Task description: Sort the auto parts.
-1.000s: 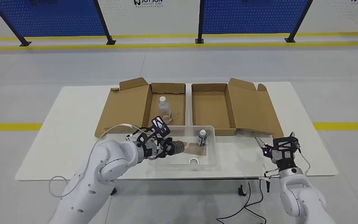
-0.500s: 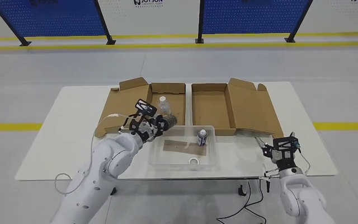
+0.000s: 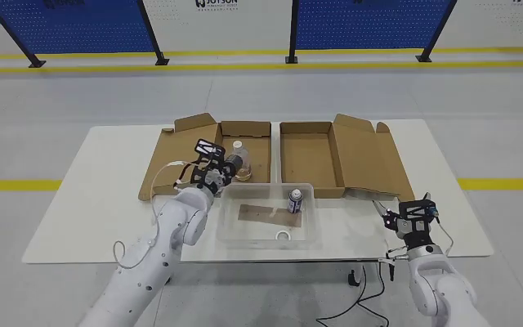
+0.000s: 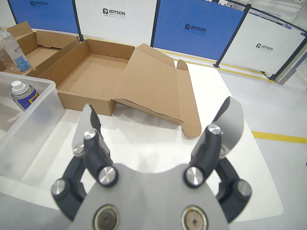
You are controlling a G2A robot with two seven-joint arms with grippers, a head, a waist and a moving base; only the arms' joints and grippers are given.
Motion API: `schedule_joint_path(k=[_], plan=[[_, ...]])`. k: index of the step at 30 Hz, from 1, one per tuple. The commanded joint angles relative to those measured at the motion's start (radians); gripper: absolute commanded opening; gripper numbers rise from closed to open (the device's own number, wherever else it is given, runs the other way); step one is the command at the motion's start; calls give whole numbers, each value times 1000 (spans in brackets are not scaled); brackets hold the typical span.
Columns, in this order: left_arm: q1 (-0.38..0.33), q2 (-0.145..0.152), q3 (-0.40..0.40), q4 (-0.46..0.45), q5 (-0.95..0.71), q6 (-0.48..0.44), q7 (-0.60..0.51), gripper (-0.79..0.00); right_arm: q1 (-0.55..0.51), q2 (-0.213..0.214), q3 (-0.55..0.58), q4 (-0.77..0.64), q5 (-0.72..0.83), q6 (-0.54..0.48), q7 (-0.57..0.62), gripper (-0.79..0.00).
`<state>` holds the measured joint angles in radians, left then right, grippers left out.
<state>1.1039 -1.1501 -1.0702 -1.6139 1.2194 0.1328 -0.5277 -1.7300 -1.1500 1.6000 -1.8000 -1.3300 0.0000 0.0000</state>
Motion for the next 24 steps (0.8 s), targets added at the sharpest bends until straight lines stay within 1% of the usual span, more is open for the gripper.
schedule_joint_path(k=[1, 8, 16, 24], plan=[[-10, -3, -1, 22, 8, 14, -1, -785, 0, 0, 0, 0, 0, 0, 0, 0], [-44, -16, -8, 103, 24, 63, -5, -785, 0, 0, 0, 0, 0, 0, 0, 0], [-85, -31, 3, 198, 48, 68, -8, -785, 0, 0, 0, 0, 0, 0, 0, 0], [-137, -55, 46, 287, 69, 65, -10, -785, 0, 0, 0, 0, 0, 0, 0, 0]])
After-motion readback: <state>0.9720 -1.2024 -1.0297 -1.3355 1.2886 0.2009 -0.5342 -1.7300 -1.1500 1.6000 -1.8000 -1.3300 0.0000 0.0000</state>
